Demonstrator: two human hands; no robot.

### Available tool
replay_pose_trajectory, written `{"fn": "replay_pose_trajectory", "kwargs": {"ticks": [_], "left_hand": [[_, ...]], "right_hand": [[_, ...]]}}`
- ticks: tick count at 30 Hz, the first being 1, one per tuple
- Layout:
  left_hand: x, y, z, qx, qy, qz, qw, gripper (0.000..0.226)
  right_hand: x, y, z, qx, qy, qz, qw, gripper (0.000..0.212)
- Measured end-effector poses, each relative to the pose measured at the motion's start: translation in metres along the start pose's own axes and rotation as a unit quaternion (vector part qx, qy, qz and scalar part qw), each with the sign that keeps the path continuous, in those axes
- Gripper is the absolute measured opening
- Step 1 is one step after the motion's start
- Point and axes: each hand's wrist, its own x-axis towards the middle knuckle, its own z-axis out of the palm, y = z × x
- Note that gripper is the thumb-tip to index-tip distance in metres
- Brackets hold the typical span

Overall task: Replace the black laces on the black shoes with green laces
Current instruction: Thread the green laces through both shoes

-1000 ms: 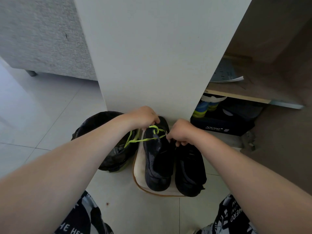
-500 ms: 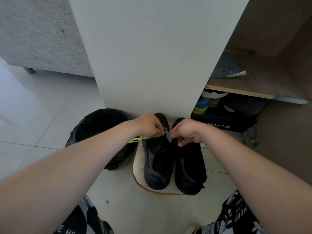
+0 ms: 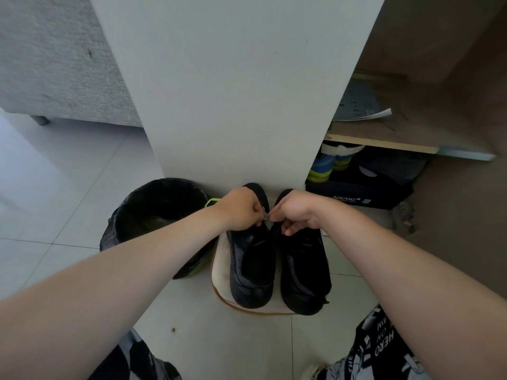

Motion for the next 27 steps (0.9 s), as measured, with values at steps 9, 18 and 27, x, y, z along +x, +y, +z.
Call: {"fn": "replay_pose_trajectory", "kwargs": {"ticks": [9, 18, 27], "left_hand": [[-0.004, 0.004, 0.017, -0.041, 0.071, -0.064, 0.995, 0.020], [-0.006, -0.004, 0.009, -0.093, -0.014, -0.018, 0.995, 0.034], [-0.009, 0.005, 0.006, 0.029, 0.038, 0.010, 0.999, 0.026]], "right_hand": [[0.007, 0.002, 0.002, 0.017, 0.002, 0.003, 1.000, 0.012], [0.003, 0.004, 0.004, -0.052, 0.033, -0.038, 0.997, 0.010], [-0.002, -0.002, 0.014, -0.018, 0.069, 0.027, 0.997, 0.016]]}}
